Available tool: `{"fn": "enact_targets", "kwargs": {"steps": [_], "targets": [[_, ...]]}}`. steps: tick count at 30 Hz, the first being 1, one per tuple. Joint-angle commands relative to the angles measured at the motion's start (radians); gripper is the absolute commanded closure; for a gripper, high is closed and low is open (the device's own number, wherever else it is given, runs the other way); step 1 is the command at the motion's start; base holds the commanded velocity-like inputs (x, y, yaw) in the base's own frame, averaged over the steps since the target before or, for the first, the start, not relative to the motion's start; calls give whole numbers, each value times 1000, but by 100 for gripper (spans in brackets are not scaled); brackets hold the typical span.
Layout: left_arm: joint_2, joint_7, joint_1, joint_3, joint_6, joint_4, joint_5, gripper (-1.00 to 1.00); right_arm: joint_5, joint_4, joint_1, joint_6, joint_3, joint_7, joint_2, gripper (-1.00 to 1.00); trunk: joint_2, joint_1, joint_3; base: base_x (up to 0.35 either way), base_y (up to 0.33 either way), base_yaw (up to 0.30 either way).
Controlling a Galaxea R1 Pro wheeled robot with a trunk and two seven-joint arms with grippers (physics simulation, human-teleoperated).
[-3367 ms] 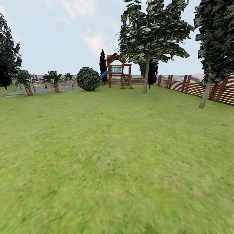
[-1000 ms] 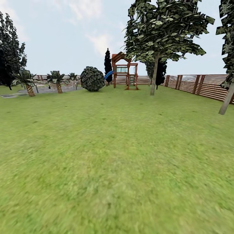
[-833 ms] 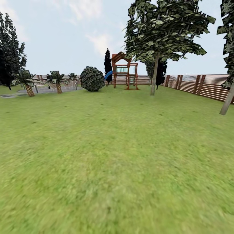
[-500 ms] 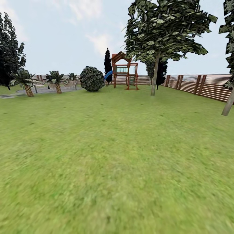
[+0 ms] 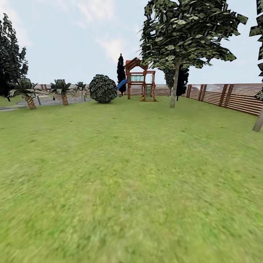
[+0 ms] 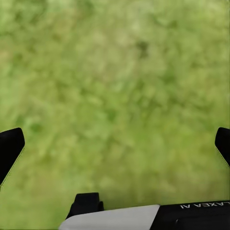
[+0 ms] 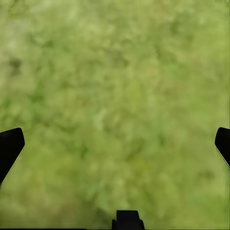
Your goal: Take the three Easter eggs out of the wicker basket on the lawn in the garden, then place them on the lawn next to a single tree (choose any tree) so that all three eggs are next to the same tree and none are left in the basket.
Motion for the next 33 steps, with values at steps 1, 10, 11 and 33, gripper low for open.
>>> {"fn": "enact_targets", "kwargs": {"steps": [1, 10, 11, 33], "targets": [[0, 1, 0, -2, -2, -1, -1, -100, 0, 1, 0, -3, 1, -1, 0, -100, 0, 1, -1, 335, 0, 0], [0, 1, 0, -2, -2, -1, -1, -100, 0, 1, 0, -3, 1, -1, 0, -100, 0, 1, -1, 335, 0, 0], [0, 1, 0, -2, -2, -1, -1, -100, 0, 1, 0, -3, 1, -1, 0, -100, 0, 1, -1, 335, 0, 0], [0, 1, 0, -2, -2, -1, -1, -100, 0, 1, 0, -3, 1, -1, 0, -100, 0, 1, -1, 335, 0, 0]]}}
